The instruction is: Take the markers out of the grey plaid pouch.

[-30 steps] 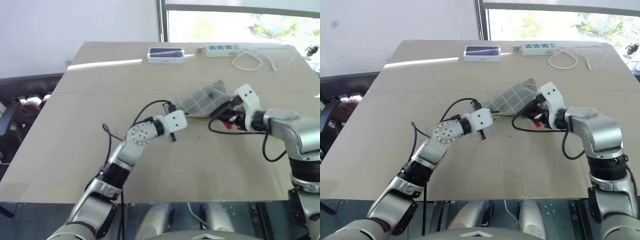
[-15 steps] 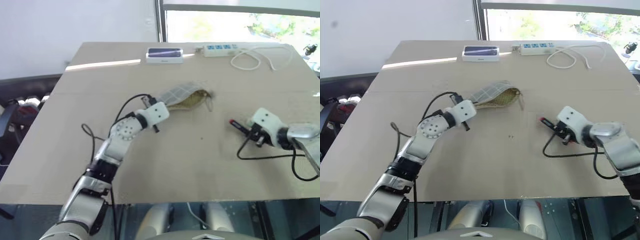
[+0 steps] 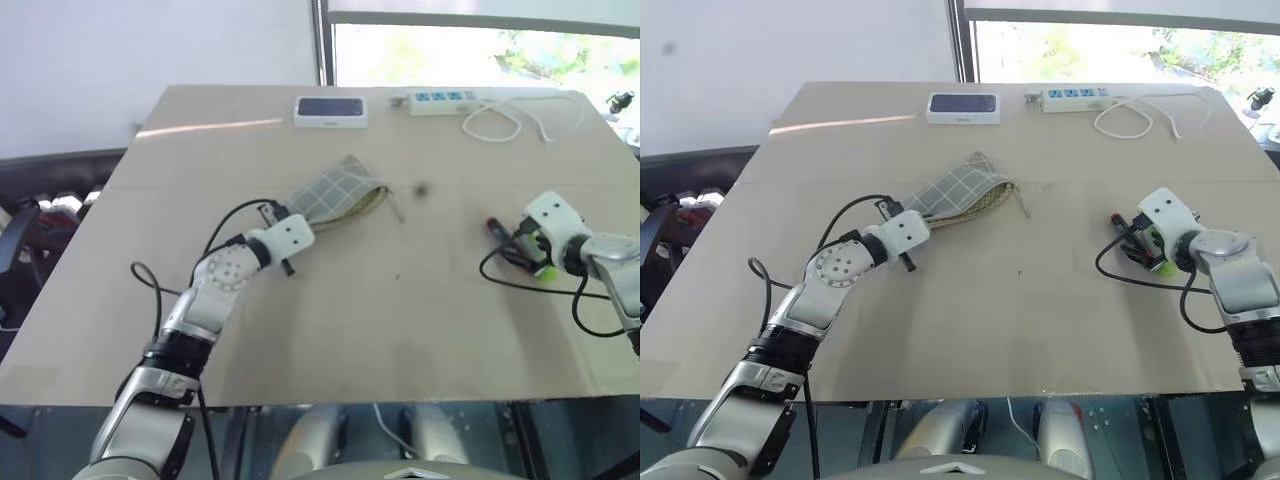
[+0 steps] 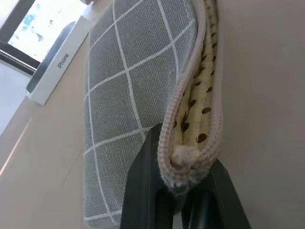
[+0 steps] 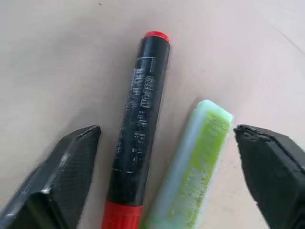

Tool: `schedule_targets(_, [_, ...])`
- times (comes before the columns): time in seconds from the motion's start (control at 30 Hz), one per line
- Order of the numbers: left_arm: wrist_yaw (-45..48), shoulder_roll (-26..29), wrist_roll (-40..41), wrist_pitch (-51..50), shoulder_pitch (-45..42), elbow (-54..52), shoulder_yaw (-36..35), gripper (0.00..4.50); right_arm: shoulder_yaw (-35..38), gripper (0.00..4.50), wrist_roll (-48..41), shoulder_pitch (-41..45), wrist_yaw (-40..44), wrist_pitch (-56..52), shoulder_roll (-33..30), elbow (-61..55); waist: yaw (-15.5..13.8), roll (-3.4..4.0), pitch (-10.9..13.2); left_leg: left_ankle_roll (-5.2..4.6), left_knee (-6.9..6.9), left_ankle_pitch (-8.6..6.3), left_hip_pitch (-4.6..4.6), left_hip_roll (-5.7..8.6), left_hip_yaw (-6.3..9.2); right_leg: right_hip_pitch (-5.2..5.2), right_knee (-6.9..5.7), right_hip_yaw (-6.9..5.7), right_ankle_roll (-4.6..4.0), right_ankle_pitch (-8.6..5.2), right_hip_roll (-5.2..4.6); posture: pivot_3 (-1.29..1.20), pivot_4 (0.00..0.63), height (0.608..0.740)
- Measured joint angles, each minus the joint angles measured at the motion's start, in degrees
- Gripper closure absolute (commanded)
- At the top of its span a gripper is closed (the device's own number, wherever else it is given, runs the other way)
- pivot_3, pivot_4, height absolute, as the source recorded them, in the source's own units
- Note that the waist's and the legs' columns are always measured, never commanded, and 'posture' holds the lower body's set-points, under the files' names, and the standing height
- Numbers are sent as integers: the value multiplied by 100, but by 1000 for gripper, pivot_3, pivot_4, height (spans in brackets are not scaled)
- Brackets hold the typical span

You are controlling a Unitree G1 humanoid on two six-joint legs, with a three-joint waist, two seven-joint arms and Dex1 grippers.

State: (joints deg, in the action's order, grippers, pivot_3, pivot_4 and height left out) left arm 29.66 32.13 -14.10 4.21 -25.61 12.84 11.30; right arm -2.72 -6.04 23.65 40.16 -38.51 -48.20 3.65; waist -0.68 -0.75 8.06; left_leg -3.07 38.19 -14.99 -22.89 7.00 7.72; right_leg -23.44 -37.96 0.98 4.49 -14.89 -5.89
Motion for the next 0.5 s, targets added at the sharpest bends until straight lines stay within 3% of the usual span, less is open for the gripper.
schedule_targets(0.17, [89,152,68,-1,181,-141,-103,4500,523,35,-845,-565,610,-42,41,-886,14,11,7,0,-2,0,-2,-1,-3,-3,0,5,0,0,0,0,150,738])
schedule_targets(0.23, [190,253,143,8,370,-330,-192,3306,1012,0,-1250,-888,734,-5,121,-1349,4,11,7,0,-4,0,-1,-3,0,-2,0,6,0,0,1,0,150,738])
schedule_targets(0.4, [266,379,301,9,698,-521,-419,1442,1568,0,-1639,-1706,851,40,165,-1849,-22,11,7,-1,-2,-1,1,-2,4,0,3,11,0,0,0,0,150,738])
schedule_targets(0.5, [398,490,533,-49,949,-729,-654,1442,1907,0,-1904,-2291,1013,166,252,-2061,-15,15,8,-1,-3,-1,3,-3,0,0,1,16,0,0,0,0,150,738])
